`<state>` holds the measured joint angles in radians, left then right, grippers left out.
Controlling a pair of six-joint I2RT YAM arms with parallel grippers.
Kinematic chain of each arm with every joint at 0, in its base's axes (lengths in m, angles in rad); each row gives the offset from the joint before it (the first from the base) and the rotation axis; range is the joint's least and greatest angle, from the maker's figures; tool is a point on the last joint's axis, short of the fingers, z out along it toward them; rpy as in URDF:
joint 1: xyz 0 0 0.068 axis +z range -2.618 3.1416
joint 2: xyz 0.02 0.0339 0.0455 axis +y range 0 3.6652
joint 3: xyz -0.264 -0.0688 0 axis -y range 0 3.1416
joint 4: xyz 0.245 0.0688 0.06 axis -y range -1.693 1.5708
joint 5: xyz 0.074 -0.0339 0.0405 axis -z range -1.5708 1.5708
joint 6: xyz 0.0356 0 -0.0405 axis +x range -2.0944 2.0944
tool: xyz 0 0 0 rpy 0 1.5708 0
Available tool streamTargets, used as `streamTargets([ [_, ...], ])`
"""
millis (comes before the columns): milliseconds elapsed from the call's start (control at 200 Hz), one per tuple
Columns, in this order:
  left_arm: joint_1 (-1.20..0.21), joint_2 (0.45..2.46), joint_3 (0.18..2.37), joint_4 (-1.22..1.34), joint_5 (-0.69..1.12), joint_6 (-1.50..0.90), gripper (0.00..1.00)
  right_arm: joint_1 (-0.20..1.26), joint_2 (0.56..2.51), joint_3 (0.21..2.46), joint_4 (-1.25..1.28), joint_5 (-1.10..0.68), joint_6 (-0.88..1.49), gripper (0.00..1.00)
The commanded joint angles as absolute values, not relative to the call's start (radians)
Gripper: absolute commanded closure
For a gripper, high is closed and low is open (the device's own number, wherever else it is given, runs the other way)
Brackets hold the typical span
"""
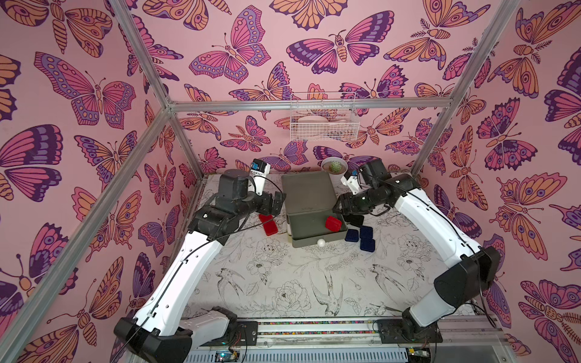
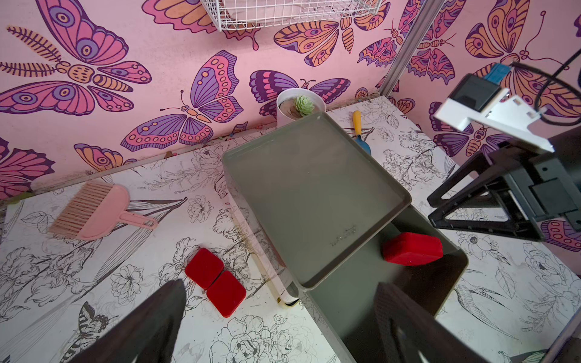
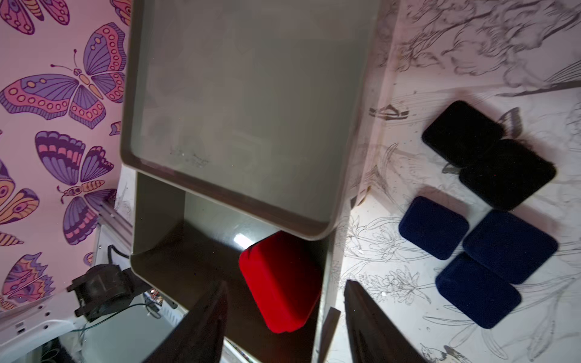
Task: Place the brooch boxes into the drawer by color
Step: Place the brooch box in the drawer.
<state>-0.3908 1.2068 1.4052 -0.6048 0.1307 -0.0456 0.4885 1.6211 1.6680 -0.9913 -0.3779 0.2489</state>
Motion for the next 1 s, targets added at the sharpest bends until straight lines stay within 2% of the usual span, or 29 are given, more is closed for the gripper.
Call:
streamTargets([
  [0, -0.384, 1.213, 1.397, -0.59, 0.131, -0.052, 0.0, 0.495, 1.577, 1.698, -1.023, -0.32, 0.204, 0.43],
  [80, -0.383, 1.213, 1.398, -0.592, 0.129, -0.051, 0.0, 0.511, 1.577, 1.7, -1.036, -0.355, 0.175, 0.51],
  [230, -0.382, 1.214, 1.397, -0.591, 0.129, -0.052, 0.0, 0.56, 1.578, 1.687, -1.104, -0.346, 0.127, 0.8],
  [346, -0.381, 1.217, 1.397, -0.59, 0.13, -0.057, 0.0, 0.604, 1.58, 1.651, -1.102, -0.292, 0.114, 0.87],
  [566, -0.381, 1.211, 1.39, -0.592, 0.13, -0.058, 0.0, 0.61, 1.624, 1.643, -1.094, -0.272, 0.136, 0.92],
  [997, -0.38, 1.196, 1.364, -0.592, 0.117, -0.052, 0.0, 0.61, 1.684, 1.678, -1.08, -0.124, 0.155, 0.88],
])
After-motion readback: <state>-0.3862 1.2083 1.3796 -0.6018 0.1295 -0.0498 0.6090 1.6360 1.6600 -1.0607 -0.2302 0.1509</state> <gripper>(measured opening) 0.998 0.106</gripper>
